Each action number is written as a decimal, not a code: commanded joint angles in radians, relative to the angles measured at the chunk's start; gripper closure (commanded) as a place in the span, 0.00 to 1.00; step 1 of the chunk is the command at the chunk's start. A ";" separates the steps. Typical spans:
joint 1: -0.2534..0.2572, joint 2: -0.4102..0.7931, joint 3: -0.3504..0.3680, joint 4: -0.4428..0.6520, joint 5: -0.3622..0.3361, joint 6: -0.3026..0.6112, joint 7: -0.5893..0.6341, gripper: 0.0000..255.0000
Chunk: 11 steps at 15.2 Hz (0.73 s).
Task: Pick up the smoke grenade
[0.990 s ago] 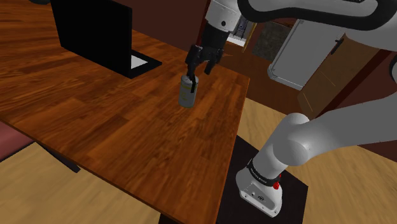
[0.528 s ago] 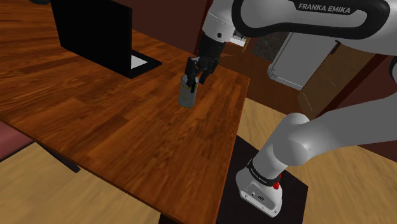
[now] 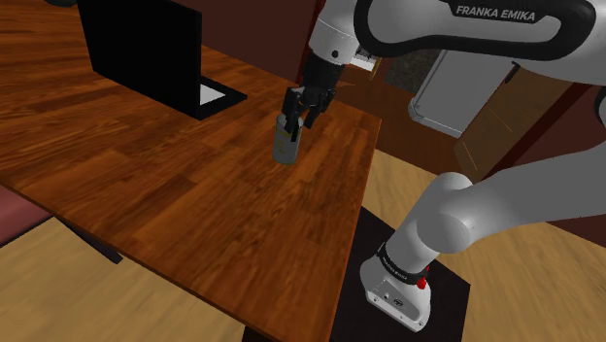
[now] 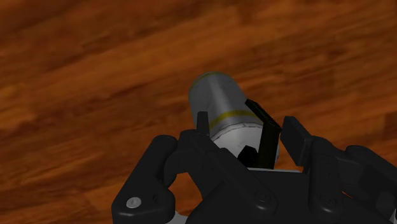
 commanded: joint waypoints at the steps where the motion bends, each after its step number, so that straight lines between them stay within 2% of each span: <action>1: 0.000 0.002 -0.001 0.001 0.000 -0.001 -0.002 1.00; 11: -0.007 0.014 -0.014 0.143 -0.013 -0.132 0.001 1.00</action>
